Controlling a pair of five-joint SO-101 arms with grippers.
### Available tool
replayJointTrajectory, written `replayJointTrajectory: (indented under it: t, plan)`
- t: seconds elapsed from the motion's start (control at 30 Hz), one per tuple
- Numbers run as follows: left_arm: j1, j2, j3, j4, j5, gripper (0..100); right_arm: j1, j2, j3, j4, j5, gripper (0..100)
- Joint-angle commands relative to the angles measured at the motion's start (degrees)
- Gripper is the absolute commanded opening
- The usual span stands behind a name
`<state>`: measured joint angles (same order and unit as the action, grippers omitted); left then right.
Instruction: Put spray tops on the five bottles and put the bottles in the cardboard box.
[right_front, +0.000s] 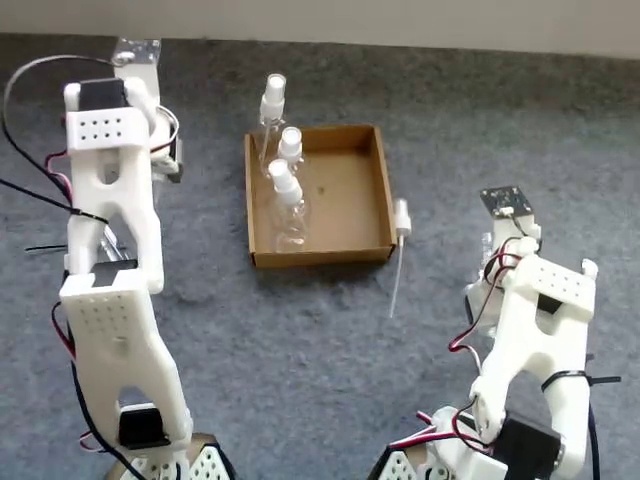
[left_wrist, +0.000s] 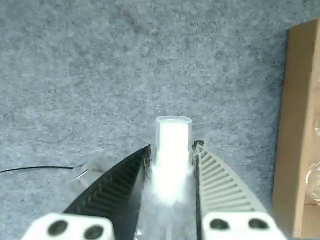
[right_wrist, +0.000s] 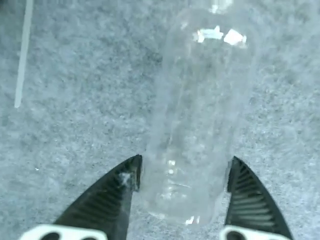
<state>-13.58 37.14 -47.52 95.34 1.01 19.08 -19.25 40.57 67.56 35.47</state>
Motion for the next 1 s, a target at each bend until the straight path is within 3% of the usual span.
replayJointTrajectory:
  t: [0.0,0.23,0.37,0.53,0.97]
  plan:
    - [-2.07,-1.27,-9.36,5.45,-0.62,8,-0.84,-2.07,-2.15,0.84,-0.35,32.5]
    - [-4.18,-1.36,-11.38,5.54,-1.93,8,-1.10,-1.89,-2.68,-0.22,-0.62,33.6]
    - [-3.82,-1.63,-11.47,5.54,-1.85,8,-5.85,-0.48,-6.02,-2.86,-4.40,31.8]
    - [-4.18,-4.97,-11.12,5.54,-1.93,8,-8.04,10.68,-13.67,-2.86,-7.12,24.5]
    - [-3.82,-9.45,-11.12,5.54,-2.11,8,-7.87,30.64,-26.77,-3.21,-7.30,23.6]
